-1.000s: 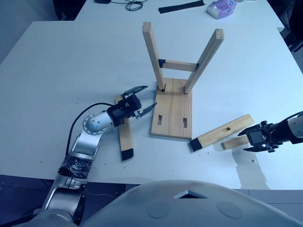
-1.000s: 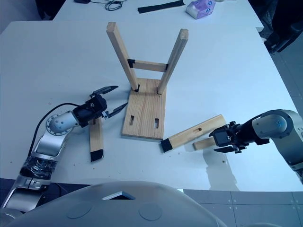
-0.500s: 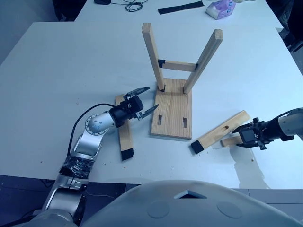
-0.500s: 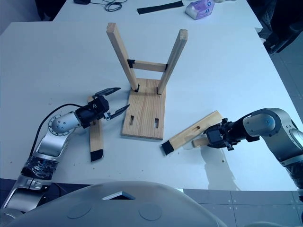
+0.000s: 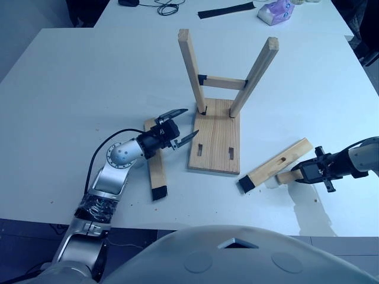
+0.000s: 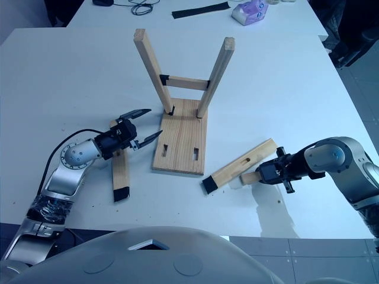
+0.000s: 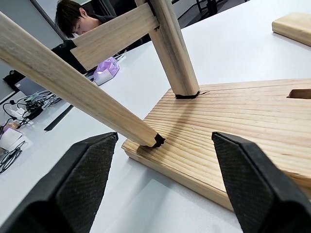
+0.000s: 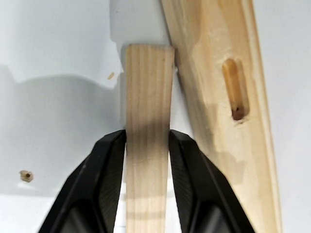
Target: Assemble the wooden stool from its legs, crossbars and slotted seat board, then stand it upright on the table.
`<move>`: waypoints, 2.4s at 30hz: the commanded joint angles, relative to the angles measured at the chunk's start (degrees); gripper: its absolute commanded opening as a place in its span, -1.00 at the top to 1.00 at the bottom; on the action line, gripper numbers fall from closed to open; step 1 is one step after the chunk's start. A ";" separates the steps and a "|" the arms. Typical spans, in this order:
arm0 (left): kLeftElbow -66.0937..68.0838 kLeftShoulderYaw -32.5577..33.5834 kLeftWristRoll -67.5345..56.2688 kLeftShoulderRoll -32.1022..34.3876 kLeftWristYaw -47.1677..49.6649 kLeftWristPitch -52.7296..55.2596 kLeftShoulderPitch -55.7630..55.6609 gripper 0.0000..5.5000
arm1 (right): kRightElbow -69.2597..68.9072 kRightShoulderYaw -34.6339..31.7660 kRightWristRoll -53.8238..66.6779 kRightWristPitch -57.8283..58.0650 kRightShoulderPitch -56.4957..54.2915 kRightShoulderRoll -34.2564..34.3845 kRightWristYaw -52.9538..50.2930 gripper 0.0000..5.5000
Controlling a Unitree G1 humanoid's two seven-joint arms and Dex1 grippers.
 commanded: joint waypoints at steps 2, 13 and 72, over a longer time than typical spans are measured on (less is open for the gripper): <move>2.73 3.37 -1.45 3.30 -1.67 -0.10 -1.56 -0.31 | -6.12 -5.27 8.01 7.30 8.62 -0.70 0.13 0.52; 6.41 7.87 -3.60 6.99 -4.00 -1.27 -4.51 -0.31 | -16.12 -26.89 39.69 31.45 7.45 3.38 -0.90 0.52; -20.77 4.94 -50.86 -2.98 -6.31 57.27 -19.40 -0.31 | -18.68 -16.28 76.11 54.57 -19.68 38.22 -31.70 0.52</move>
